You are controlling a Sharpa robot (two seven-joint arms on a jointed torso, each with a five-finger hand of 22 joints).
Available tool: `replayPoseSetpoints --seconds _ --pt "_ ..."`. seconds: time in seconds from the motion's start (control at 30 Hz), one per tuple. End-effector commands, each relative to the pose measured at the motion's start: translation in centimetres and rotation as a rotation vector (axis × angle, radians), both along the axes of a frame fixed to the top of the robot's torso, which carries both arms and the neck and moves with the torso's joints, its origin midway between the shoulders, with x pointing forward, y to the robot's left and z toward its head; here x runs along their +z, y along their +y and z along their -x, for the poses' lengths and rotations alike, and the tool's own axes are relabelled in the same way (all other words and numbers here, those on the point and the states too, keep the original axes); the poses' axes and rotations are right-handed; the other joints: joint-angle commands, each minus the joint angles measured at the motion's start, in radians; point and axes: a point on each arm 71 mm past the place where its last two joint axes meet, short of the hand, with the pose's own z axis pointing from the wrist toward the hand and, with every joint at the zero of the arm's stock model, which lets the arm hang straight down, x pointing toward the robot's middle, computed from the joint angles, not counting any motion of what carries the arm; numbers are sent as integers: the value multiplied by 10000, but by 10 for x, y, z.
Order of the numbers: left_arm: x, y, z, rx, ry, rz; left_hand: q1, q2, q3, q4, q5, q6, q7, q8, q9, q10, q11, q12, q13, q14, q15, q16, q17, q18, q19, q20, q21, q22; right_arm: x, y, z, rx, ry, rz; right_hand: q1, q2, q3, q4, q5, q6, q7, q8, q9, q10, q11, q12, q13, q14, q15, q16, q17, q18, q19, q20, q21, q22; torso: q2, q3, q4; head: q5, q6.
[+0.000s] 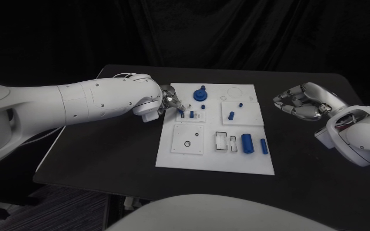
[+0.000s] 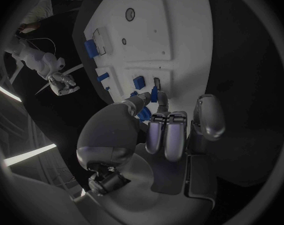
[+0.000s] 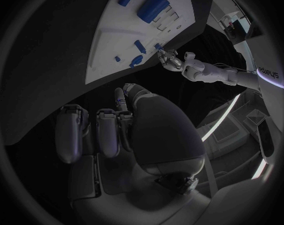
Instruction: Assemble the parts on the task board
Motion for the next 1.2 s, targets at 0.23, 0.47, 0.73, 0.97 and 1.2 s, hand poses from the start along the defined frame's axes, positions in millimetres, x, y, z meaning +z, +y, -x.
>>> replayPoseSetpoints --seconds 0.23,0.47,0.73,0.97,1.2 --pt "-3 -3 2 -294 130 77 -101 -2 -72 124 -99 -19 44 -6 204 1044 23 36 2634 1040 4 35 2635 183 -64 36 -46 -3 -3 -1 1 -140 273 41 53 56 46 -7 48 -67 37 -69 -14 -68 11 -67 1256 685 37 -60 913 187 320 21 -62 1864 -2 10 -6 16 2" --pt "-9 -4 6 -338 247 121 -110 24 -208 231 -268 5 50 -19 187 1044 33 36 2634 1040 16 35 2635 183 -66 49 -62 8 -3 -1 1 -132 355 62 55 57 50 -9 53 -66 37 -69 -15 -70 11 -68 1254 684 38 -64 907 189 318 21 -66 1862 -6 4 -3 1 2" --pt "-17 -3 11 -318 388 133 -104 34 -300 293 -379 20 54 -30 178 1044 37 36 2634 1040 19 35 2635 192 -87 55 -101 -9 -4 0 1 -116 441 80 58 61 60 -14 62 -59 37 -65 -14 -76 12 -72 1247 684 39 -64 908 189 316 22 -70 1860 -4 2 -1 -23 2" --pt "-22 -2 13 -252 408 154 -182 17 -895 647 -773 42 93 -97 148 1044 70 36 2634 1040 45 35 2635 192 -76 80 -142 26 -4 0 1 -126 501 100 58 61 60 -14 62 -59 37 -65 -14 -76 12 -72 1247 684 39 -64 908 189 316 22 -70 1860 -7 5 8 -30 2" --pt "-25 1 14 -196 530 83 -218 4 -1178 802 -849 -10 126 -219 59 1044 97 36 2634 1040 66 35 2635 202 -98 96 -197 11 -5 0 1 -143 588 134 58 62 70 -20 71 -54 39 -64 -15 -91 14 -84 1230 678 40 -80 883 196 306 24 -93 1849 -3 -3 -8 -4 2"
